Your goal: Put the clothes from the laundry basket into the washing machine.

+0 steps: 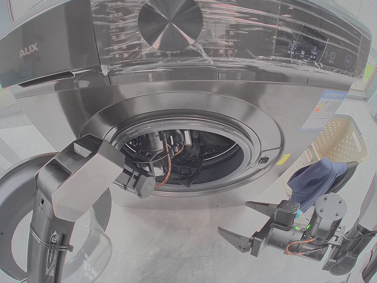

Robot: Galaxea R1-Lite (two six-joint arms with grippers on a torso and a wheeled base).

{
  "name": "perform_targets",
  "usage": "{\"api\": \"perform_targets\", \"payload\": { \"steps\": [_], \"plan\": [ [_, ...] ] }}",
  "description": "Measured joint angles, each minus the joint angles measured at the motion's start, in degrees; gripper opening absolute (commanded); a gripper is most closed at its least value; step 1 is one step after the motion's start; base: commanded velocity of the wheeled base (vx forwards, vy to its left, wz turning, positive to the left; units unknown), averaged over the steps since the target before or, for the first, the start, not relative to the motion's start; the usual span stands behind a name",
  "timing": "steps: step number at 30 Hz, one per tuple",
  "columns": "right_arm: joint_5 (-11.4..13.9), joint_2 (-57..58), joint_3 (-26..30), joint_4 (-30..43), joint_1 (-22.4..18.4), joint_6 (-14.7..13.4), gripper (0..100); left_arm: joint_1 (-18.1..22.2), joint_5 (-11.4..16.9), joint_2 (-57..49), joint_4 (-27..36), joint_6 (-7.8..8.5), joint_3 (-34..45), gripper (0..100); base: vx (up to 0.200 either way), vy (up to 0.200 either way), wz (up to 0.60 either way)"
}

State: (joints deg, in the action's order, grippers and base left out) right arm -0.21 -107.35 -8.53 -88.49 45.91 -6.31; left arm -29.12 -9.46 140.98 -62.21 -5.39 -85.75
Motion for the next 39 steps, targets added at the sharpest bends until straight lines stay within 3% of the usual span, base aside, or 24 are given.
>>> {"api": "perform_targets", "payload": {
  "steps": [11,19,20,30,39],
  "plan": [
    [-0.85,0.00,-0.52,0.00,-0.49,0.00,100,-1.50,0.88,-5.42,10.24,0.28,14.09,100,0.000,0.000,0.00],
    [-0.94,0.00,-0.69,0.00,-0.60,-0.02,100,-3.17,2.44,-6.17,10.67,0.49,16.57,100,0.000,0.000,0.00],
    [-0.94,0.00,-0.69,0.00,-0.55,0.00,100,-3.25,2.44,-5.90,10.64,0.60,16.46,0,0.000,0.000,0.00],
    [-0.94,-0.06,-0.69,0.00,-0.33,-0.02,100,-2.79,1.66,-4.18,7.85,0.33,10.58,0,0.000,0.000,0.00],
    [-0.88,-0.06,-0.80,0.00,-0.49,-0.02,100,-1.90,-0.94,-2.17,2.54,-0.77,1.60,0,0.000,0.000,0.00]
  ]
}}
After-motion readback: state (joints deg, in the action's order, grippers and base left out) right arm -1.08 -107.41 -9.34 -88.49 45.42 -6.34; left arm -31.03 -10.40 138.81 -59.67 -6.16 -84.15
